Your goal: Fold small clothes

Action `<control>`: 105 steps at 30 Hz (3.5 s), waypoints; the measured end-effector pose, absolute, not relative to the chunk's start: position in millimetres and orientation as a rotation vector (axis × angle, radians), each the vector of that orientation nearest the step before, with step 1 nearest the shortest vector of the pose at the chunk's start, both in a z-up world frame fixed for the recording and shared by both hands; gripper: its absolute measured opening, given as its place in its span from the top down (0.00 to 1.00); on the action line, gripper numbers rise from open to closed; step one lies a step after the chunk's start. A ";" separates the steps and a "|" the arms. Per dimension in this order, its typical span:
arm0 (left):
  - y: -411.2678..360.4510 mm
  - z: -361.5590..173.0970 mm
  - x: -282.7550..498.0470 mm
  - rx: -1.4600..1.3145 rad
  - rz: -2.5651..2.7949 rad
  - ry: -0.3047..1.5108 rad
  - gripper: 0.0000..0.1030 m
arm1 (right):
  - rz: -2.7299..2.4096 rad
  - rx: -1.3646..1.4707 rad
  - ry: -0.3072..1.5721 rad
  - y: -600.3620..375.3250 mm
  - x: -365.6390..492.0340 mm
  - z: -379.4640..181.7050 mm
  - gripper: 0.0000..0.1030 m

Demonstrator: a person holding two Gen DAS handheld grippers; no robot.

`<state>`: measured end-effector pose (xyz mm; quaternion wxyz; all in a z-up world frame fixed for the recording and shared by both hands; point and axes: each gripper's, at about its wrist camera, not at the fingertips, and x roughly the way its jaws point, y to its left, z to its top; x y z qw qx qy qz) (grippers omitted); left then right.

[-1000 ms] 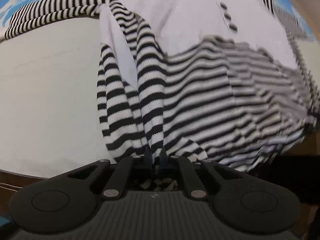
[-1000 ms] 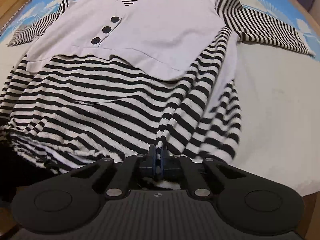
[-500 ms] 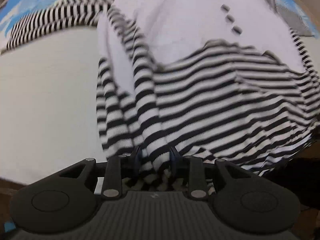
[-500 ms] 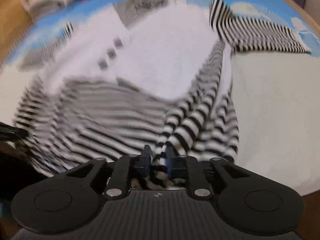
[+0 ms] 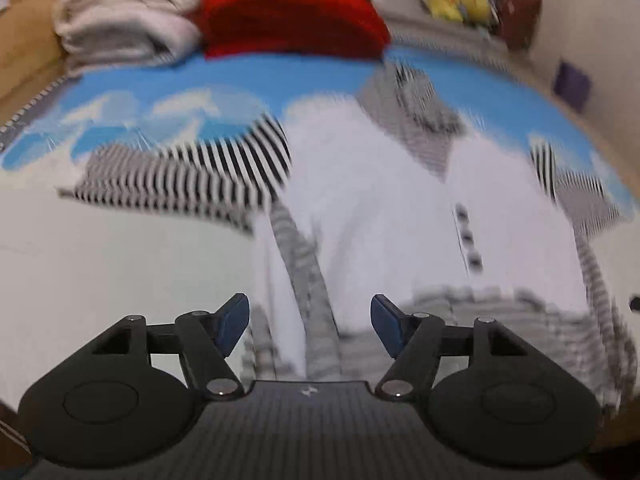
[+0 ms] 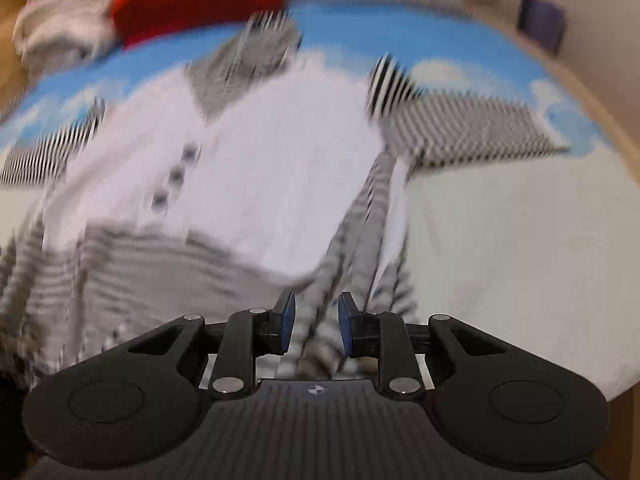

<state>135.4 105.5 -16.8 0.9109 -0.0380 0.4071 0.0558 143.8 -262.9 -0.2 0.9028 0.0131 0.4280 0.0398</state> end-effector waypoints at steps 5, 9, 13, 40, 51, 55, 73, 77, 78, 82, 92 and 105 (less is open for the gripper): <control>152.2 -8.5 188.8 -0.117 0.229 0.792 0.70 | 0.068 0.112 0.780 -268.1 154.1 11.2 0.76; 214.0 -24.2 233.3 -0.176 0.396 0.792 0.73 | 0.039 0.036 0.779 -252.2 166.4 12.6 0.76; 272.1 -39.8 251.5 -0.253 0.511 0.783 0.73 | 0.047 -0.044 0.780 -236.6 192.1 19.6 0.76; 396.6 -107.9 328.8 -0.275 0.816 0.831 0.94 | 0.148 -0.309 0.884 -115.5 347.4 -21.7 0.96; 299.3 -33.6 335.3 -0.124 0.704 0.709 0.95 | 0.029 -0.221 0.949 -174.7 335.6 -16.8 0.96; 246.3 -6.0 333.9 -0.161 0.574 0.677 0.95 | 0.014 -0.186 0.937 -194.6 326.4 -5.5 0.96; 57.6 19.6 352.3 -0.296 0.023 0.801 0.54 | -0.031 0.305 0.952 -270.5 333.5 -0.8 0.94; 94.8 5.9 375.2 -0.228 0.186 0.865 0.54 | -0.043 0.399 1.004 -268.3 346.6 -23.5 0.94; 106.9 4.8 377.0 -0.248 0.210 0.872 0.54 | -0.055 0.404 1.017 -266.7 349.8 -30.3 0.93; 147.0 4.9 379.6 -0.318 0.270 0.879 0.54 | -0.157 0.430 1.091 -267.3 358.9 -57.1 0.74; 177.8 13.4 375.7 -0.367 0.331 0.872 0.54 | -0.070 0.176 1.016 -233.2 362.3 -65.4 0.92; 148.2 -45.8 378.5 -0.346 0.125 1.103 0.54 | -0.220 0.327 1.049 -276.4 366.0 -64.6 0.90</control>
